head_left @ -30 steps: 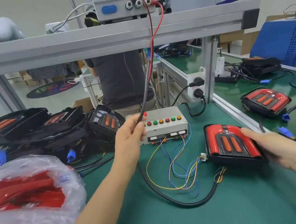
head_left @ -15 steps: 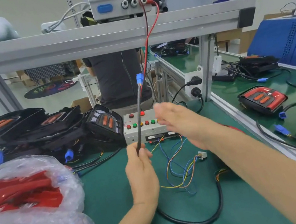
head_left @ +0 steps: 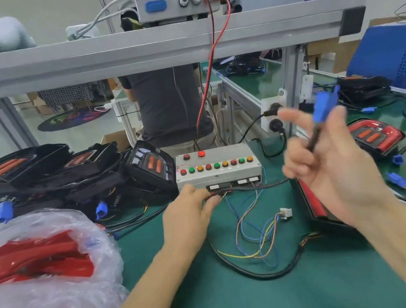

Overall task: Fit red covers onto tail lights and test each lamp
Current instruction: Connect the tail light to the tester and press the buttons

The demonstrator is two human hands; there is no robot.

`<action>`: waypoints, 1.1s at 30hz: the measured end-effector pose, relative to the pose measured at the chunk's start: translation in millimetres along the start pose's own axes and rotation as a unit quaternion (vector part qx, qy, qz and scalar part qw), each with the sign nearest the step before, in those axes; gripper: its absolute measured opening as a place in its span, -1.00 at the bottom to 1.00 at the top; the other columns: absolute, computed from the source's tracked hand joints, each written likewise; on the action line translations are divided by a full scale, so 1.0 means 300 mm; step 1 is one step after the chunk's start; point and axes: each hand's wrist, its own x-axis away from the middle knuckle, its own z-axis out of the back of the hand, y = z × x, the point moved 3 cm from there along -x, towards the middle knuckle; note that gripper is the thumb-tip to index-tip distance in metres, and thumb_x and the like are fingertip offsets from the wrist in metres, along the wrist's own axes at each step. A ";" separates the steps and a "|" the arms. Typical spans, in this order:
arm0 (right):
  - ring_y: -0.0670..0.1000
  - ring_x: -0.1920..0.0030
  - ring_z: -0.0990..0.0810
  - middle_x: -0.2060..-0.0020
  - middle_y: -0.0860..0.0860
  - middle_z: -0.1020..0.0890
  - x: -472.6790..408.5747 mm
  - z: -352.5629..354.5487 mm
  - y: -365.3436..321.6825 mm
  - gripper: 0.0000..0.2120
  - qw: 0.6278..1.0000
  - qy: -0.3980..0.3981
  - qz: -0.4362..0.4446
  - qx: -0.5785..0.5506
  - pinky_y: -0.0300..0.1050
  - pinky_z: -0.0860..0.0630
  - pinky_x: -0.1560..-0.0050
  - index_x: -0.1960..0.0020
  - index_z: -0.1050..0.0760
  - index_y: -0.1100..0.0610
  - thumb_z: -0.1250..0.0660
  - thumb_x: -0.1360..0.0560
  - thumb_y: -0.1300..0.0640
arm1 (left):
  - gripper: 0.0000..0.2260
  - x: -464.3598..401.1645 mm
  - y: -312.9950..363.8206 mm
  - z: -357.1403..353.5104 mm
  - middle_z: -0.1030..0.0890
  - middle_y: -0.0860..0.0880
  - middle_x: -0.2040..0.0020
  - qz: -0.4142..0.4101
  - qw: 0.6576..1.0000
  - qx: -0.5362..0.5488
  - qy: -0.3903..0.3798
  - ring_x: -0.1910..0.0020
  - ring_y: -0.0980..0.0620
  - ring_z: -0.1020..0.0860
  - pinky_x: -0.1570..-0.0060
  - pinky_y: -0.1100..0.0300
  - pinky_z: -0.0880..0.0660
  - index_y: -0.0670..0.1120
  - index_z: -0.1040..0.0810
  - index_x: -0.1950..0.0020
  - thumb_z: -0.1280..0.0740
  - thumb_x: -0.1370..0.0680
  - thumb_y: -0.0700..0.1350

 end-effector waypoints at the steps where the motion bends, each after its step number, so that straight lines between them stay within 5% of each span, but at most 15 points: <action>1: -0.03 0.40 -0.18 0.44 -0.10 -0.23 0.026 0.033 0.012 -0.40 1.000 -0.002 -0.007 0.030 -0.18 -0.29 0.30 -0.17 -0.59 -0.01 0.02 -0.50 -0.35 | -0.86 -0.013 0.008 -0.003 -0.44 0.08 0.18 0.000 1.000 0.011 -0.016 0.13 0.00 -0.50 0.15 0.14 -0.38 0.01 -0.61 0.05 -0.34 -0.54 0.04; 3: -0.04 0.37 -0.20 0.41 -0.10 -0.24 0.077 0.085 0.052 -0.37 0.994 -0.004 -0.030 0.105 -0.13 -0.24 0.23 -0.09 -0.64 -0.04 -0.07 -0.43 -0.47 | -0.92 -0.040 0.022 -0.019 -0.51 0.09 0.25 0.036 0.984 0.149 -0.089 0.20 0.05 -0.49 0.12 0.19 -0.40 0.02 -0.63 0.09 -0.40 -0.48 -0.16; 5: -0.06 0.35 -0.26 0.38 -0.09 -0.26 0.120 0.124 0.095 -0.34 0.988 -0.013 -0.060 0.139 -0.12 -0.24 0.13 -0.08 -0.64 -0.07 -0.20 -0.31 -0.55 | -0.79 -0.064 0.054 -0.032 -0.59 0.09 0.26 0.098 0.919 0.352 -0.146 0.22 0.13 -0.51 0.12 0.28 -0.42 0.02 -0.63 0.15 -0.37 -0.46 -0.30; 7: -0.07 0.32 -0.32 0.36 -0.09 -0.31 0.147 0.142 0.124 -0.30 0.987 -0.031 -0.074 0.137 -0.20 -0.34 0.03 -0.13 -0.63 -0.06 -0.24 -0.28 -0.55 | -0.76 -0.102 0.093 -0.060 -0.61 0.06 0.23 0.118 0.900 0.389 -0.158 0.23 0.16 -0.52 0.16 0.32 -0.41 0.02 -0.62 0.18 -0.33 -0.49 -0.33; 10: -0.10 0.25 -0.40 0.33 -0.10 -0.37 0.167 0.146 0.149 -0.31 0.985 -0.060 -0.073 0.146 -0.33 -0.41 0.04 -0.17 -0.59 0.11 -0.22 -0.40 -0.45 | -0.88 -0.144 0.175 -0.130 -0.58 -0.05 0.28 0.145 0.888 0.346 -0.265 0.38 0.07 -0.49 0.39 0.31 -0.39 -0.10 -0.55 0.18 -0.30 -0.52 -0.27; 12: -0.12 0.19 -0.46 0.29 -0.19 -0.47 0.181 0.128 0.145 -0.56 0.975 -0.104 -0.077 0.179 -0.33 -0.40 -0.01 -0.20 -0.61 -0.03 -0.21 -0.50 -0.26 | -0.88 -0.164 0.230 -0.173 -0.55 0.01 0.47 0.139 0.893 0.249 -0.348 0.47 0.06 -0.42 0.48 0.30 -0.32 -0.14 -0.54 0.18 -0.36 -0.52 -0.12; 14: -0.24 -0.05 -0.55 0.04 -0.25 -0.65 0.194 0.100 0.141 -0.68 0.956 -0.159 -0.089 0.229 -0.39 -0.39 -0.17 -0.18 -0.60 -0.21 -0.26 -0.47 -0.15 | -0.68 -0.177 0.277 -0.205 -0.42 0.09 0.65 0.104 0.905 0.113 -0.396 0.51 0.06 -0.36 0.46 0.26 -0.28 -0.11 -0.50 0.33 -0.44 -0.43 0.10; 17: -0.29 -0.25 -0.47 -0.17 -0.21 -0.61 0.204 0.051 0.144 -0.70 0.925 -0.202 -0.126 0.297 -0.48 -0.30 -0.19 -0.16 -0.56 -0.34 -0.26 -0.45 -0.22 | -0.62 -0.189 0.346 -0.237 -0.49 0.04 0.48 0.022 0.909 -0.060 -0.412 0.34 0.01 -0.51 0.30 0.22 -0.38 -0.08 -0.44 0.33 -0.48 -0.34 0.19; 20: -0.30 -0.22 -0.47 -0.17 -0.32 -0.58 0.216 0.040 0.143 -0.61 0.928 -0.206 -0.127 0.283 -0.49 -0.28 -0.18 -0.18 -0.53 -0.33 -0.16 -0.44 -0.41 | -0.79 -0.199 0.368 -0.249 -0.45 -0.01 0.33 -0.033 0.914 -0.150 -0.377 0.31 -0.01 -0.47 0.31 0.20 -0.33 -0.07 -0.38 0.31 -0.36 -0.45 -0.07; 22: -0.29 -0.02 -0.50 0.01 -0.35 -0.59 0.195 0.024 0.155 -0.50 0.928 -0.201 -0.088 0.303 -0.47 -0.33 -0.07 -0.14 -0.54 -0.25 -0.13 -0.38 -0.49 | -0.82 -0.211 0.337 -0.262 -0.50 -0.10 0.29 -0.023 0.917 -0.134 -0.376 0.30 -0.03 -0.50 0.31 0.23 -0.33 -0.10 -0.40 0.31 -0.29 -0.48 -0.18; 25: -0.20 0.33 -0.39 0.28 -0.11 -0.45 0.174 0.038 0.185 -0.44 0.914 -0.179 -0.070 0.356 -0.37 -0.34 0.23 0.05 -0.48 0.10 -0.46 -0.24 -0.33 | -0.86 -0.238 0.251 -0.235 -0.51 -0.14 0.33 0.070 0.954 0.126 -0.263 0.28 -0.08 -0.48 0.24 0.22 -0.38 -0.11 -0.52 0.30 -0.33 -0.46 -0.25; 26: -0.19 0.38 -0.36 0.32 -0.08 -0.40 0.163 0.038 0.187 -0.55 0.918 -0.169 -0.071 0.352 -0.37 -0.32 0.27 0.07 -0.44 0.14 -0.39 -0.34 -0.23 | -0.84 -0.249 0.215 -0.206 -0.50 -0.13 0.36 0.138 0.936 0.272 -0.179 0.34 -0.05 -0.45 0.30 0.24 -0.38 -0.12 -0.53 0.33 -0.36 -0.43 -0.30; 28: -0.15 0.33 -0.32 0.32 -0.17 -0.36 0.154 0.014 0.180 -0.68 0.918 -0.189 -0.081 0.339 -0.38 -0.30 0.21 0.00 -0.42 0.10 -0.13 -0.54 -0.15 | -0.84 -0.258 0.137 -0.136 -0.50 -0.12 0.37 0.247 0.832 0.496 -0.019 0.45 0.02 -0.42 0.44 0.27 -0.30 -0.14 -0.53 0.27 -0.35 -0.41 -0.39; 31: -0.20 0.27 -0.34 0.33 -0.24 -0.41 0.154 0.002 0.179 -0.71 0.911 -0.223 -0.132 0.322 -0.38 -0.31 0.15 -0.01 -0.51 -0.06 -0.09 -0.57 -0.17 | -0.81 -0.270 0.071 -0.027 -0.46 -0.11 0.33 0.244 0.698 0.665 0.103 0.44 0.04 -0.44 0.48 0.30 -0.32 -0.16 -0.48 0.14 -0.25 -0.49 -0.44; 33: -0.23 0.30 -0.34 0.36 -0.26 -0.41 0.139 -0.016 0.189 -0.68 0.892 -0.259 -0.149 0.338 -0.43 -0.30 0.19 -0.08 -0.56 -0.03 -0.11 -0.60 -0.16 | -0.81 -0.275 0.042 0.048 -0.45 -0.06 0.35 0.208 0.660 0.707 0.148 0.44 0.08 -0.48 0.46 0.32 -0.40 -0.15 -0.46 0.08 -0.20 -0.54 -0.43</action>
